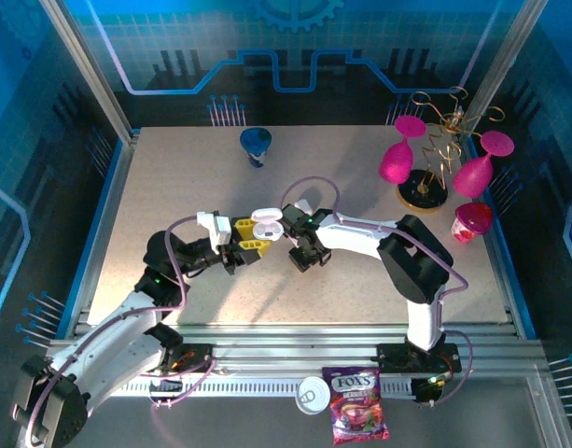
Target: Insert the wireless bluetooth earbuds into the charging case
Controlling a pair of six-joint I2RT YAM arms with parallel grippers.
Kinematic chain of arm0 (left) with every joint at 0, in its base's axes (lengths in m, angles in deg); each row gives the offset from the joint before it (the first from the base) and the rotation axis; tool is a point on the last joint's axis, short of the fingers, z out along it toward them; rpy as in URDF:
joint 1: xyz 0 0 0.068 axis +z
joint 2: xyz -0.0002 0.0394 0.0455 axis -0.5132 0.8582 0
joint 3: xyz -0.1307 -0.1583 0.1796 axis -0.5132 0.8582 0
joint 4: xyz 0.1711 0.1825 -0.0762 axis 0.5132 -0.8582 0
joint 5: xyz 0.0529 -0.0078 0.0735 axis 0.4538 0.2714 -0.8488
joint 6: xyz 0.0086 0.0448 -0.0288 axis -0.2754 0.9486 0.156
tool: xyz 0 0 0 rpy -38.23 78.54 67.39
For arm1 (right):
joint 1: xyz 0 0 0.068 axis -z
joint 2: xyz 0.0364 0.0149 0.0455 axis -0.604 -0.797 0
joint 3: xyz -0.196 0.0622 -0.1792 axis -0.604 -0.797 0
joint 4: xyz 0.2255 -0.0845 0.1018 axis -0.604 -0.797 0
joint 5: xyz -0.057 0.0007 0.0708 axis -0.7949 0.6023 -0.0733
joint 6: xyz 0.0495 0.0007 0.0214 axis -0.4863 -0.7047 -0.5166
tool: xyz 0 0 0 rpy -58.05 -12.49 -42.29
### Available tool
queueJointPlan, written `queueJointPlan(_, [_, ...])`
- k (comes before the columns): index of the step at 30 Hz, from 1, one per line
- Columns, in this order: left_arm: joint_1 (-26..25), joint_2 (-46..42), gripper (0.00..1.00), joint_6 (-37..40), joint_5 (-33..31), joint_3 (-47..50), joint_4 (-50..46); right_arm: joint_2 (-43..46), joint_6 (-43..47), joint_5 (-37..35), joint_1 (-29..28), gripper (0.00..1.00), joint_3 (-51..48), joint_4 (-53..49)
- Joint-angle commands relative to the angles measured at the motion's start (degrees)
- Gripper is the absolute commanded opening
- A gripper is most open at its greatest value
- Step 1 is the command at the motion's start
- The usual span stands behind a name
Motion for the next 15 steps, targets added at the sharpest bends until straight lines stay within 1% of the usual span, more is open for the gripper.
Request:
queueJointPlan(1, [0.44, -0.32, 0.19, 0.30, -0.49, -0.10, 1.29, 2.71, -1.87, 1.44, 0.03, 0.55, -1.97, -3.14])
queueJointPlan(4, [0.42, -0.29, 0.19, 0.04, -0.42, -0.04, 1.58, 3.63, -2.53, 1.69, 0.04, 0.52, -2.68, -2.67])
queueJointPlan(8, [0.47, -0.31, 0.19, -0.20, -0.23, -0.05, 1.95, 3.18, -3.86, 0.06, 0.04, 0.52, -1.89, -3.07])
queueJointPlan(12, [0.41, -0.40, 0.19, -0.29, -0.23, -0.09, 1.87, 2.77, -5.28, -2.71, -0.07, 0.57, 0.30, -4.12])
queueJointPlan(15, [0.43, -0.67, 0.19, -0.12, -0.23, -0.22, 1.56, 3.24, -5.75, -3.34, -0.30, 0.57, 0.98, -4.56])
